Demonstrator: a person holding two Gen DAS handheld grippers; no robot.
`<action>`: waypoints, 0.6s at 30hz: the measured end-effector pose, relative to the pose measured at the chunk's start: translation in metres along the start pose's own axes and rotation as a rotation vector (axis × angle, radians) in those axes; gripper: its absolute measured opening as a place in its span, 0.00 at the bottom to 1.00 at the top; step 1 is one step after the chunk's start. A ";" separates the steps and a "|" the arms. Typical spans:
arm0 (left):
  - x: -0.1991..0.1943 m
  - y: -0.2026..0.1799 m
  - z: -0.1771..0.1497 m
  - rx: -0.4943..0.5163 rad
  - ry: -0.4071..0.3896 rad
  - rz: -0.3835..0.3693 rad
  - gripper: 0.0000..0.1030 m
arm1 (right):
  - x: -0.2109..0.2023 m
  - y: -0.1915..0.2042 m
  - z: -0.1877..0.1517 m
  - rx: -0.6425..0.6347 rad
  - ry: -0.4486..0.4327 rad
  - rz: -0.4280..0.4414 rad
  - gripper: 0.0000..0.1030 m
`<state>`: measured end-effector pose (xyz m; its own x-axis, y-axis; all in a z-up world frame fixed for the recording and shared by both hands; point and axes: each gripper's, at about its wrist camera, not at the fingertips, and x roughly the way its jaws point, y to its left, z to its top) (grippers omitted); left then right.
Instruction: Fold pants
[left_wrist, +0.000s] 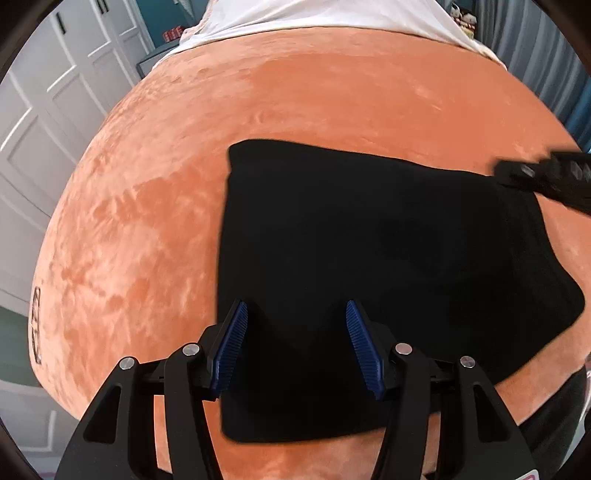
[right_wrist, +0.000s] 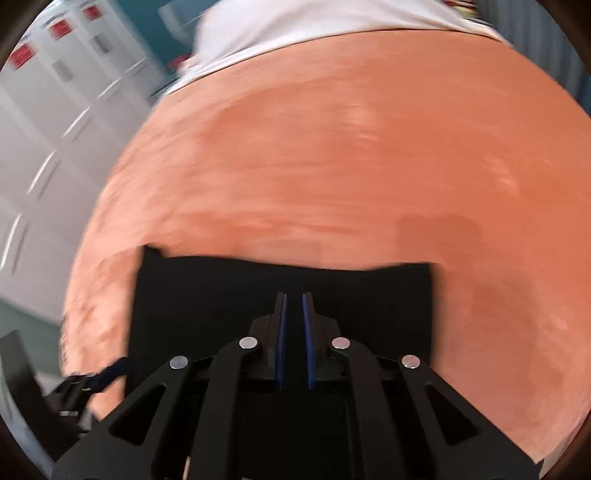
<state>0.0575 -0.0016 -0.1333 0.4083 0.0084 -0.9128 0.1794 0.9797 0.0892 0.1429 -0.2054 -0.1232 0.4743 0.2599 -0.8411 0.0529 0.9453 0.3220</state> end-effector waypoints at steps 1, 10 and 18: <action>-0.002 0.004 -0.005 -0.008 0.004 0.000 0.54 | 0.005 0.015 0.003 -0.036 0.013 0.026 0.08; 0.008 0.029 -0.035 -0.064 0.052 -0.017 0.60 | 0.127 0.148 0.028 -0.296 0.243 0.072 0.07; 0.013 0.031 -0.029 -0.076 0.060 -0.041 0.64 | 0.117 0.138 0.051 -0.189 0.169 0.106 0.00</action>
<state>0.0423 0.0348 -0.1543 0.3470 -0.0226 -0.9376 0.1255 0.9918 0.0225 0.2499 -0.0546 -0.1549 0.3144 0.3737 -0.8726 -0.1615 0.9269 0.3387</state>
